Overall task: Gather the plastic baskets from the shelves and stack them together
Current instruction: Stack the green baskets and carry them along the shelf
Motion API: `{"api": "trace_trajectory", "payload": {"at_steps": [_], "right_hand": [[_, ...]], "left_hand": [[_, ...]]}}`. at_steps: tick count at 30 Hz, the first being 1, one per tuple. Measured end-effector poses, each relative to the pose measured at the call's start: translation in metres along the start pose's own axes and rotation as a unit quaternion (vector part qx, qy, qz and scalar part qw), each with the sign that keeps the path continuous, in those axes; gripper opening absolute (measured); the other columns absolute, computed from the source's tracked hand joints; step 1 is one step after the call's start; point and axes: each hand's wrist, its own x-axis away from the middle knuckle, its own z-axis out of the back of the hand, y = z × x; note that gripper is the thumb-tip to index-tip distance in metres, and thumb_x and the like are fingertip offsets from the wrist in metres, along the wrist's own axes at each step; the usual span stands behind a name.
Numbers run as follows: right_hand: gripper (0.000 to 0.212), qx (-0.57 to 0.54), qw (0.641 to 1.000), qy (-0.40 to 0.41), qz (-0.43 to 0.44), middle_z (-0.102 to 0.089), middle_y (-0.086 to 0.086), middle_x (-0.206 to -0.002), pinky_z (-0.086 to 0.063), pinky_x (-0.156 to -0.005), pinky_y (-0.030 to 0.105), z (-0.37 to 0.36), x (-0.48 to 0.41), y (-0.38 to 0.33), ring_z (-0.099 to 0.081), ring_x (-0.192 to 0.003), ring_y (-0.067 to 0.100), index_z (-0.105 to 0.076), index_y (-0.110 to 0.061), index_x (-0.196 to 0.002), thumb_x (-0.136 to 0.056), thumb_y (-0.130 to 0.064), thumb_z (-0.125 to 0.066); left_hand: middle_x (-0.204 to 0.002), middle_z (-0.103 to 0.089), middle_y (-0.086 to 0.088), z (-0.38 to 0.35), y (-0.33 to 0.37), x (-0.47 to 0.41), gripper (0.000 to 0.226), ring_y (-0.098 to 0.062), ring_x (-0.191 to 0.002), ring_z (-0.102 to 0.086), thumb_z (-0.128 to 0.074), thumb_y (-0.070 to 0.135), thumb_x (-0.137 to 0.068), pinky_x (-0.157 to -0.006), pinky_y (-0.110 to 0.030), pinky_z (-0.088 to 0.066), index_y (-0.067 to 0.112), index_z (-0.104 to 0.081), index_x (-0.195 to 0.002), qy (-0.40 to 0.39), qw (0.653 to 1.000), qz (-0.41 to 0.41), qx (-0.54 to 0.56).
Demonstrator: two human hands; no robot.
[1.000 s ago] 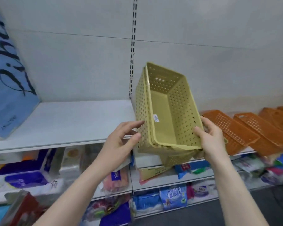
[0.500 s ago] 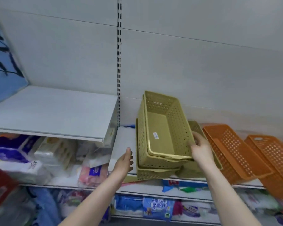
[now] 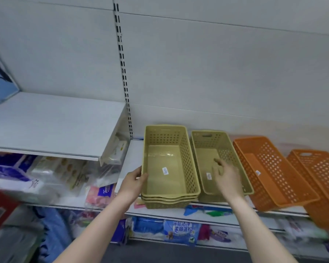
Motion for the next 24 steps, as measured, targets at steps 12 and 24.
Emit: {"api": "trace_trajectory", "payload": {"at_steps": [12,24], "right_hand": [[0.029,0.176,0.976,-0.001,-0.131,-0.066,0.025,-0.117,-0.046,-0.084,0.04,0.023,-0.049,0.045,-0.063,-0.107,0.039,-0.062,-0.005,-0.113,-0.094,-0.006,-0.041],[0.024,-0.003,0.983,0.146,0.113,-0.072,0.026,-0.106,-0.048,-0.079,0.042,0.1,-0.019,-0.072,-0.065,-0.101,0.044,-0.068,-0.005,-0.111,-0.094,-0.013,-0.053]], "left_hand": [[-0.132,-0.059,-0.007,0.008,-0.01,0.001,0.047,-0.021,-0.118,-0.056,-0.037,0.051,-0.087,-0.104,-0.046,-0.044,0.039,-0.054,-0.128,0.021,0.998,-0.011,-0.052],[-0.13,-0.062,-0.001,0.013,-0.004,0.009,0.042,-0.022,-0.116,-0.061,-0.046,0.03,-0.1,-0.099,-0.047,-0.051,0.028,-0.046,-0.143,-0.029,0.995,0.024,0.095]]}}
